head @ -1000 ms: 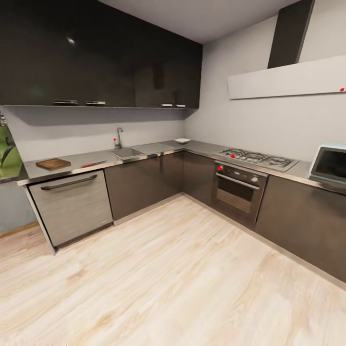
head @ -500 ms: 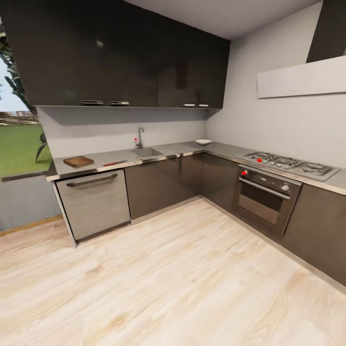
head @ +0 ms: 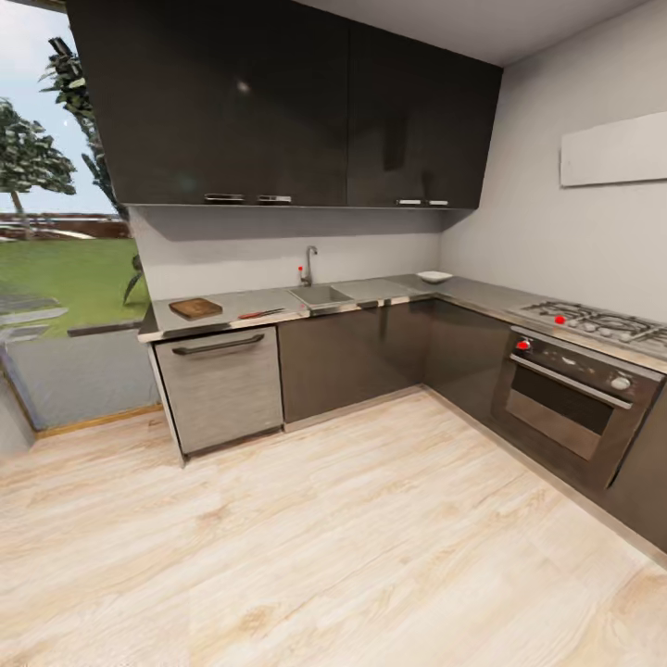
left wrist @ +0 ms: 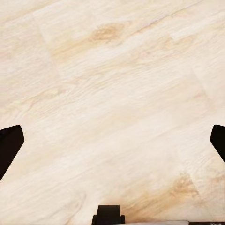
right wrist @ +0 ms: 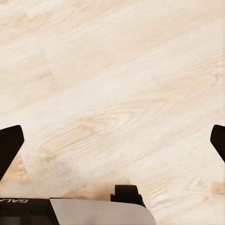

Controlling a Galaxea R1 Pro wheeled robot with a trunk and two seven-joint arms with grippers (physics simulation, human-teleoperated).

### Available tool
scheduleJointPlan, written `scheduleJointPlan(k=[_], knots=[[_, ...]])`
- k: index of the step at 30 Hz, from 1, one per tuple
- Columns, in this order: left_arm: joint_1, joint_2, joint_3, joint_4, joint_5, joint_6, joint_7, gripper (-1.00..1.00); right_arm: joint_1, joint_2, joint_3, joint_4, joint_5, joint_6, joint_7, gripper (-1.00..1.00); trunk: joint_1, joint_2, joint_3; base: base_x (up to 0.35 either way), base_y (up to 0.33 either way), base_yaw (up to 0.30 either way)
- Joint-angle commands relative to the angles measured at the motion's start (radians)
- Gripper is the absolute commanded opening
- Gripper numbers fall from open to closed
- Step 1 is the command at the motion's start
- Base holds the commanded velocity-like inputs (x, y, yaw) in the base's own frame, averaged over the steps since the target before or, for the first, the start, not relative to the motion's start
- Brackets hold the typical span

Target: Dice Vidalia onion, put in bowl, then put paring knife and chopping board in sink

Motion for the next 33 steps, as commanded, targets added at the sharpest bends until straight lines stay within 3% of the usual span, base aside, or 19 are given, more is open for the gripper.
scheduleJointPlan(k=[1, 33], knots=[[0.0, 0.0, 0.001, -0.001, 0.0, -0.001, 0.0, 1.0, 0.0, 0.0, 0.001, 0.0, 0.001, -0.003, -0.001, 1.0, 0.0, 0.0, -0.001, 0.123, 0.0, 0.262], [0.0, 0.0, 0.001, -0.003, 0.0, -0.001, 0.0, 1.0, 0.0, 0.0, 0.001, 0.0, 0.001, -0.003, -0.001, 1.0, 0.0, 0.0, -0.001, 0.109, 0.0, 0.262]])
